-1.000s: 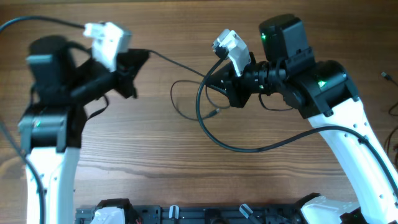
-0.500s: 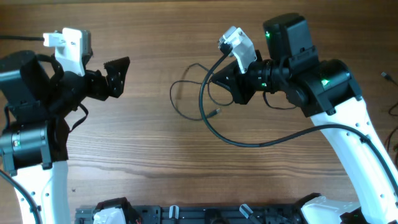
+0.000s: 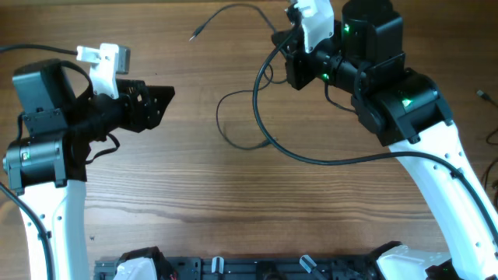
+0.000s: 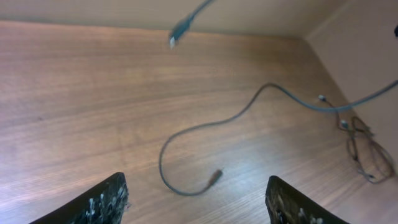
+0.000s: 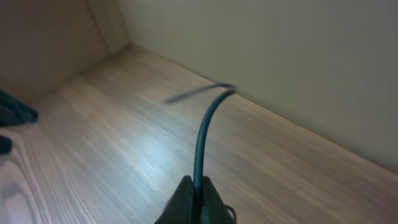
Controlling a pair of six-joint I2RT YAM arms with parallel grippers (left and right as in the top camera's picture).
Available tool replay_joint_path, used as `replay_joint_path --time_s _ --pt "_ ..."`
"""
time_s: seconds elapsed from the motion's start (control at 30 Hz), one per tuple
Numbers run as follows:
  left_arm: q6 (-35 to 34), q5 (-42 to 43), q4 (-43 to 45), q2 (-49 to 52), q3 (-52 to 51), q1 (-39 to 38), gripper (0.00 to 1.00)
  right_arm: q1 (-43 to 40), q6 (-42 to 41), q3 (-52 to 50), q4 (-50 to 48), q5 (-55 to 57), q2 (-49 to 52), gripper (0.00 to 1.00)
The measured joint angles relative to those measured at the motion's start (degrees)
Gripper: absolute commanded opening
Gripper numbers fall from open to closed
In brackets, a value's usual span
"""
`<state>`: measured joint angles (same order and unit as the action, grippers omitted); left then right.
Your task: Untangle cables
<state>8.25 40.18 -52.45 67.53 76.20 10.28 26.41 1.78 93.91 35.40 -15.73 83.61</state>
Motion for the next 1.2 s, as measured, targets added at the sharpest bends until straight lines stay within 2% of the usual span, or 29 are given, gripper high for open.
replay_joint_path --time_s 0.17,0.27,0.37,0.47,0.6,0.7,0.77,0.93,1.07,1.2 --pt "0.00 0.94 -1.84 0.48 0.00 0.00 0.74 0.00 -0.35 0.00 0.11 -3.78 0.00 0.04" --pt "0.00 1.53 -3.61 0.50 0.00 0.00 0.72 0.02 1.49 -0.07 -4.31 -2.12 0.00 0.04" --pt "0.00 1.77 -5.57 0.52 0.00 -0.11 0.72 0.04 2.58 -0.11 -11.82 6.56 -0.33 0.04" --pt "0.02 1.79 -6.75 0.52 0.00 -0.35 0.72 -0.13 4.44 -0.17 -19.61 20.68 -1.70 0.04" --pt "0.26 1.77 -6.80 0.52 -0.02 -1.05 0.75 -3.48 13.42 -0.22 -30.21 37.73 -4.63 0.04" --pt "0.68 1.75 -6.75 0.52 -0.02 -1.75 0.75 -10.73 20.20 -0.15 -36.26 47.32 -6.23 0.04" --pt "0.92 1.77 -6.75 0.52 -0.02 -2.38 0.75 -17.84 22.86 -0.09 -36.85 51.87 -6.64 0.04" --pt "1.88 1.79 -6.78 0.52 0.00 -3.96 0.76 -36.04 23.76 -0.11 -36.74 54.86 -5.95 0.04" --pt "2.16 1.77 -6.75 0.52 -0.02 -4.98 0.76 -50.34 18.51 -0.11 -35.26 53.24 -5.05 0.04" --pt "2.16 1.79 -6.75 0.52 0.00 -5.49 0.76 -63.95 5.18 -0.02 -25.73 49.72 -3.13 0.04"
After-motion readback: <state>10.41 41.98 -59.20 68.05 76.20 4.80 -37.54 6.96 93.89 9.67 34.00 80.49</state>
